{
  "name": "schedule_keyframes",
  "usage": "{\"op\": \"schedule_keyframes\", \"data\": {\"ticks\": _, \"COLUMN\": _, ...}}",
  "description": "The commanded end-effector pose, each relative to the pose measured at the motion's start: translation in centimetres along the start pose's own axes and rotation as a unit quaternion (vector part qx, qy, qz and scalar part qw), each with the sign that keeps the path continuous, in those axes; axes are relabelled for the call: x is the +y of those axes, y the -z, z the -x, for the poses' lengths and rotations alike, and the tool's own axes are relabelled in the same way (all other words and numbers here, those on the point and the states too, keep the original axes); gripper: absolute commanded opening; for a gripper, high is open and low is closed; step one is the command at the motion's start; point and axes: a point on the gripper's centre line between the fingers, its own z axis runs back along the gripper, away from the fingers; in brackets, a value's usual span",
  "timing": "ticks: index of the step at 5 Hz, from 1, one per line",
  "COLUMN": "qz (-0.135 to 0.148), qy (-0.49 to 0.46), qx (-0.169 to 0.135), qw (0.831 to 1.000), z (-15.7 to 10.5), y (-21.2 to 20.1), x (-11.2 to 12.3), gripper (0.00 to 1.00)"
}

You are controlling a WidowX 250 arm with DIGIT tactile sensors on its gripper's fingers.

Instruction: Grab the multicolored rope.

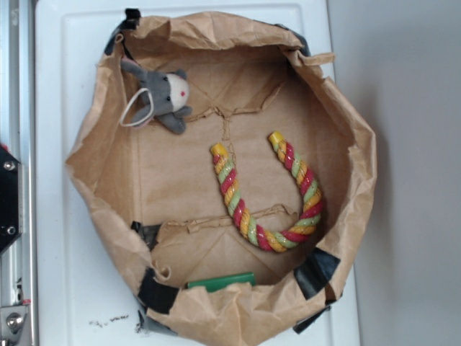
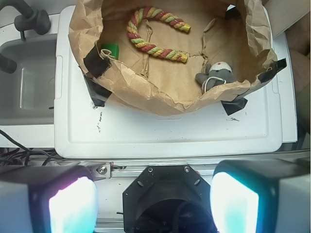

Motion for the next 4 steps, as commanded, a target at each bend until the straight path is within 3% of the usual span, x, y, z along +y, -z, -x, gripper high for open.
{"op": "schedule_keyframes", "data": {"ticks": 1, "qz": 0.000, "qy": 0.000, "qx": 0.000, "qw": 1.000, "z": 0.0, "y": 0.0, "x": 0.0, "gripper": 1.00}}
{"op": "schedule_keyframes", "data": {"ticks": 2, "qz": -0.009, "qy": -0.038, "qx": -0.006, "qw": 0.999, "z": -2.6, "y": 0.9, "x": -0.6, "gripper": 1.00}}
{"op": "schedule_keyframes", "data": {"ticks": 3, "qz": -0.009, "qy": -0.047, "qx": -0.003, "qw": 0.999, "z": -4.3, "y": 1.9, "x": 0.1, "gripper": 1.00}}
{"op": "schedule_keyframes", "data": {"ticks": 4, "qz": -0.004, "qy": -0.020, "qx": -0.024, "qw": 0.999, "z": -6.4, "y": 3.4, "x": 1.4, "gripper": 1.00}}
